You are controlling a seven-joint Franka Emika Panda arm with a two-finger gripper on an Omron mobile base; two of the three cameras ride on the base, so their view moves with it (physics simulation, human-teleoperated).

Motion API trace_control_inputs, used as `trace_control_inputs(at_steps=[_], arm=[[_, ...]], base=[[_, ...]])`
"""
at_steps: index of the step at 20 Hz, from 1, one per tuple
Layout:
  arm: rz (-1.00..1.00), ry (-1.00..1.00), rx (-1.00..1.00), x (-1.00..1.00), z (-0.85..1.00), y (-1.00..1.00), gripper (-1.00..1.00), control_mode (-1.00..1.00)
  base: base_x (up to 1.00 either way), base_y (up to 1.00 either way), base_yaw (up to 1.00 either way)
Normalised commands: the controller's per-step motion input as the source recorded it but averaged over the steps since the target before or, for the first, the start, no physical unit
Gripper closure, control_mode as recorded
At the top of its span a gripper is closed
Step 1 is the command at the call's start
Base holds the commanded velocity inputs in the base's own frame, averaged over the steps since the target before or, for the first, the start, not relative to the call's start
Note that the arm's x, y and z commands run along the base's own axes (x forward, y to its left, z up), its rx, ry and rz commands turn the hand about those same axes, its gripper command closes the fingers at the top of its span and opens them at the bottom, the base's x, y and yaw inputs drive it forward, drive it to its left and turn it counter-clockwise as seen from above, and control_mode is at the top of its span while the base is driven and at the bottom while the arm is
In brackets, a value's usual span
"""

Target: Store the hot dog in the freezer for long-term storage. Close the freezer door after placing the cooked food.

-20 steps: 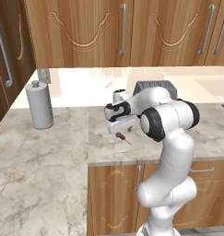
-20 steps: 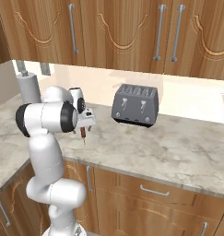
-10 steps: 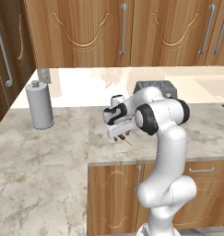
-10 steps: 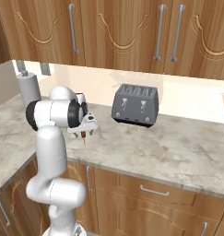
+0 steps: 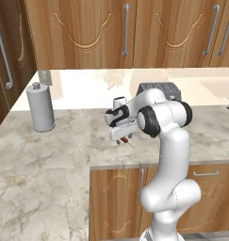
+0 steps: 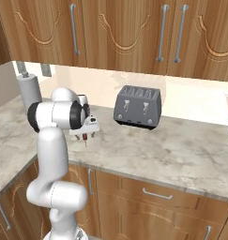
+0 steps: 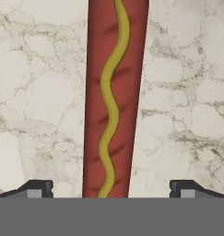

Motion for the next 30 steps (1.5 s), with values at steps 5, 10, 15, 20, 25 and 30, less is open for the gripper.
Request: trace_control_inputs(at_steps=[5, 10, 15, 20, 25, 30], arm=[[0.0, 0.0, 0.02, 0.0, -0.28, 0.0, -1.0, -1.0], [0.0, 0.0, 0.03, 0.0, -0.29, 0.0, 1.0, -1.0], [0.0, 0.0, 0.01, 0.0, -0.16, 0.0, 1.0, -1.0], [0.0, 0.0, 0.0, 0.06, -0.02, 0.06, 1.0, -1.0], [-0.23, 0.0, 0.0, -0.1, 0.04, 0.03, 1.0, -1.0], [-0.35, -0.04, 0.0, -0.45, 0.32, 0.01, 1.0, -1.0]], base=[[0.0, 0.0, 0.0], [0.0, 0.0, 0.0], [0.0, 0.0, 0.0], [0.0, 0.0, 0.0], [0.0, 0.0, 0.0], [0.0, 0.0, 0.0]])
